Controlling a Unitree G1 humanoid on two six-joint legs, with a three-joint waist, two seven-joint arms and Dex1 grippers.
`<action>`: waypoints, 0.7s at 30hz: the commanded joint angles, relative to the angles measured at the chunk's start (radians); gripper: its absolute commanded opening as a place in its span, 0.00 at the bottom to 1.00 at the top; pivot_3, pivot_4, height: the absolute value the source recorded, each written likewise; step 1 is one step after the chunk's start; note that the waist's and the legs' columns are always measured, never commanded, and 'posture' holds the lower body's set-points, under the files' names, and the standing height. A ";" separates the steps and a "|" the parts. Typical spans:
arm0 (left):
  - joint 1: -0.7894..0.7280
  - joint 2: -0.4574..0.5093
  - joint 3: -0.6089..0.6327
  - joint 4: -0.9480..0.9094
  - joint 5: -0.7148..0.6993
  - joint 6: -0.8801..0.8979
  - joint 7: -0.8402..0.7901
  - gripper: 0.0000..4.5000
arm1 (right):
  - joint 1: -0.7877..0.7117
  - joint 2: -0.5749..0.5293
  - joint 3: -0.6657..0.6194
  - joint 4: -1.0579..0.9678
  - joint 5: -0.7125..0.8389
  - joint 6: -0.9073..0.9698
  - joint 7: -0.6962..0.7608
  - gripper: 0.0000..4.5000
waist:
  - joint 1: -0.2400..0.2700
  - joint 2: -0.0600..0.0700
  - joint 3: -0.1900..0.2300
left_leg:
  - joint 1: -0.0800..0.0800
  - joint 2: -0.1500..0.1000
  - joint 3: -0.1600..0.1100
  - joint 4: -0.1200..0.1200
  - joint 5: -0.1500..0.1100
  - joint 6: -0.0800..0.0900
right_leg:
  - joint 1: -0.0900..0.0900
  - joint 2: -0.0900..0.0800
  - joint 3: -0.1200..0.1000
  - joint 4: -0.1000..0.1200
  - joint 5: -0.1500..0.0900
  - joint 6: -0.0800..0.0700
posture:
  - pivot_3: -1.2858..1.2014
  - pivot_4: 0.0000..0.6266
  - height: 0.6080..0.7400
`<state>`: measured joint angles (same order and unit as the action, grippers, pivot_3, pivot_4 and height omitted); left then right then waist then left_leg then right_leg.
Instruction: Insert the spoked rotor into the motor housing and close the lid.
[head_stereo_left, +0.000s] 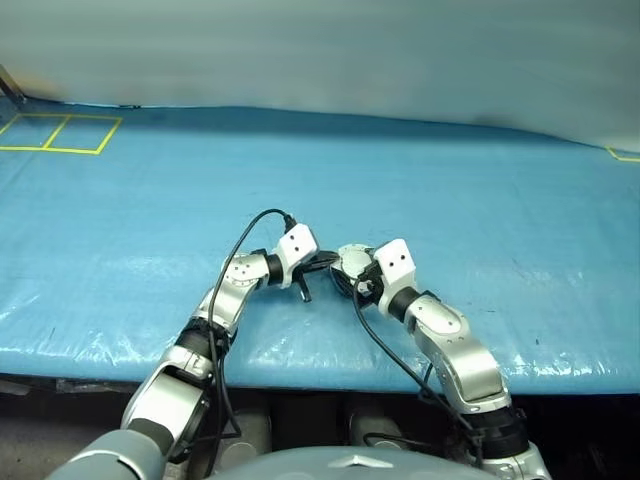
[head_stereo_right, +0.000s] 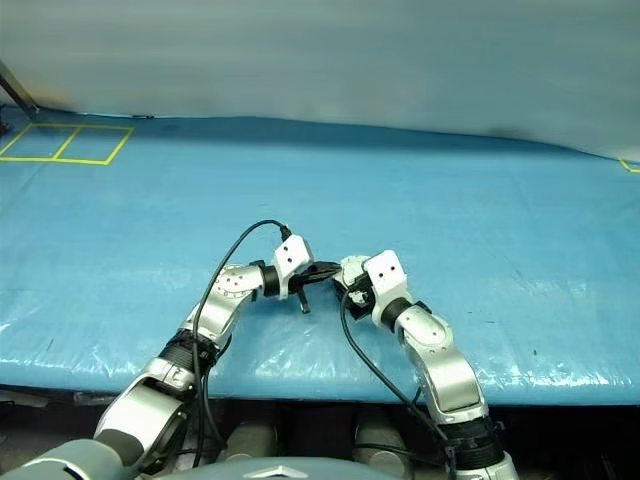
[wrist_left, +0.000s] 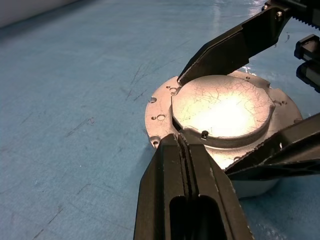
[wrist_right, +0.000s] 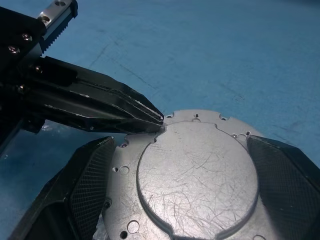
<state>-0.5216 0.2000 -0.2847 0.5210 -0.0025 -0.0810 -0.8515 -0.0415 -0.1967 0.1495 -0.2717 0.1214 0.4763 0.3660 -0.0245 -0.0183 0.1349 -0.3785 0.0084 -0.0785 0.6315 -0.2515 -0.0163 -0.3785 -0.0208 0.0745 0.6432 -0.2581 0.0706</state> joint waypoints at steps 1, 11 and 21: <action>0.003 0.006 -0.016 0.039 0.025 0.013 -0.002 0.00 | 0.015 0.026 -0.026 -0.015 0.043 -0.060 0.006 0.99 | -0.002 0.002 0.001 | 0.000 0.000 0.000 0.000 0.000 0.000 | 0.000 0.000 0.000 0.000 0.000 0.000 | 0.52 0.24 1.00; -0.005 0.000 -0.033 0.055 0.034 0.001 -0.018 0.00 | 0.057 0.084 -0.169 -0.048 0.143 -0.093 -0.058 0.99 | 0.001 0.007 0.006 | -0.003 -0.004 -0.003 -0.001 0.000 0.000 | -0.001 -0.004 -0.002 0.000 0.002 -0.003 | 0.52 0.24 1.00; -0.016 0.016 -0.035 0.067 0.041 -0.014 -0.031 0.00 | 0.170 0.145 -0.480 -0.094 0.816 0.289 -0.058 0.99 | 0.000 0.011 0.008 | -0.005 -0.004 -0.006 -0.002 0.000 0.000 | -0.001 -0.004 -0.005 0.000 0.002 -0.004 | 0.52 0.24 1.00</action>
<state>-0.5491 0.2116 -0.2867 0.5626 0.0054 -0.1017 -0.8648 0.1272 -0.0493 -0.3078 -0.3235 0.8267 0.7136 0.2993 -0.0244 -0.0070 0.1427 -0.3829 0.0042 -0.0848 0.6298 -0.2514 -0.0162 -0.3798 -0.0251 0.0697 0.6437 -0.2565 0.0666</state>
